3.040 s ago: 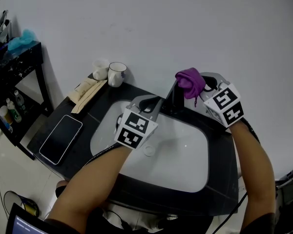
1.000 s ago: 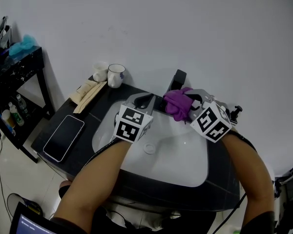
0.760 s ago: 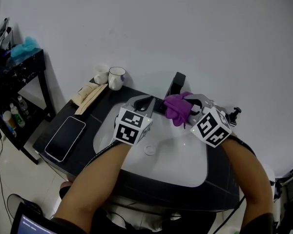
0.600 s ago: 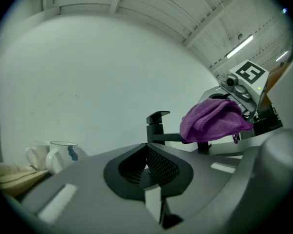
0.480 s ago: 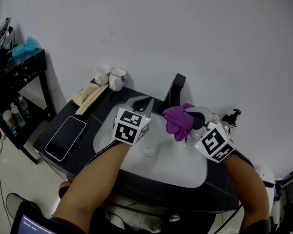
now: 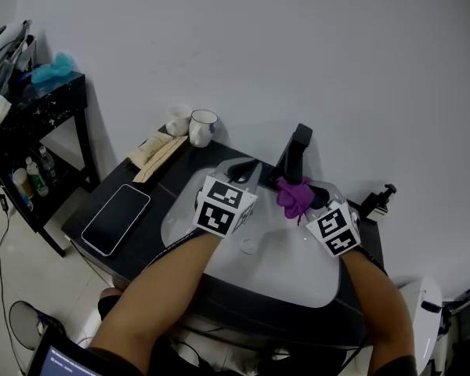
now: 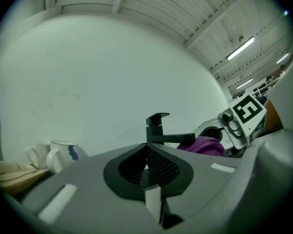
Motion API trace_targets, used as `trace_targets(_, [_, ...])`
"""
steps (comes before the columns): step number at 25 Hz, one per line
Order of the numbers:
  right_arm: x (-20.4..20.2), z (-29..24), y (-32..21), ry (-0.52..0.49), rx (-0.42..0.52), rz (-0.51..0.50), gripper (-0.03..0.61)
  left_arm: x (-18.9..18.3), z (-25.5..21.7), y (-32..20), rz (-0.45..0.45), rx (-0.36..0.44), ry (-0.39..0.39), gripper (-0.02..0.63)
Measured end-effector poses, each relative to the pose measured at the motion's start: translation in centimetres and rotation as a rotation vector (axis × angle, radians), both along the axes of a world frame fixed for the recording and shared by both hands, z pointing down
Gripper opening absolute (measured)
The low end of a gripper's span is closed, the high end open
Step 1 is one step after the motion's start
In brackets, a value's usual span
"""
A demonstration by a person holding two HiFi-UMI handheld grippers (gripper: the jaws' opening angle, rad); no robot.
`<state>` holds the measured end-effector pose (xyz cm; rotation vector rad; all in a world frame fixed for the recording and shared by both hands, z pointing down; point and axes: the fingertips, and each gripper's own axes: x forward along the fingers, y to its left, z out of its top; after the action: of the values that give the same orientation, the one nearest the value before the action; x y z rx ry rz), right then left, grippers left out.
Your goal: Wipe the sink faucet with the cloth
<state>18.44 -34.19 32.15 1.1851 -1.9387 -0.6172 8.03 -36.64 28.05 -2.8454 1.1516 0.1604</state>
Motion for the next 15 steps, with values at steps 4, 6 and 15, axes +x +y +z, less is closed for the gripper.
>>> trace_targets(4, [0.5, -1.3, -3.1, -0.105, 0.09, 0.097, 0.061, -0.1, 0.1, -0.1, -0.003, -0.011, 0.005, 0.018])
trace_targets(6, [0.7, -1.3, -4.2, -0.133, 0.11, 0.132, 0.061, -0.2, 0.1, -0.2, -0.003, -0.015, 0.012, 0.018])
trace_targets(15, [1.2, -1.3, -6.2, -0.248, 0.109, 0.211, 0.061, 0.6, 0.3, -0.7, 0.016, -0.009, 0.001, 0.018])
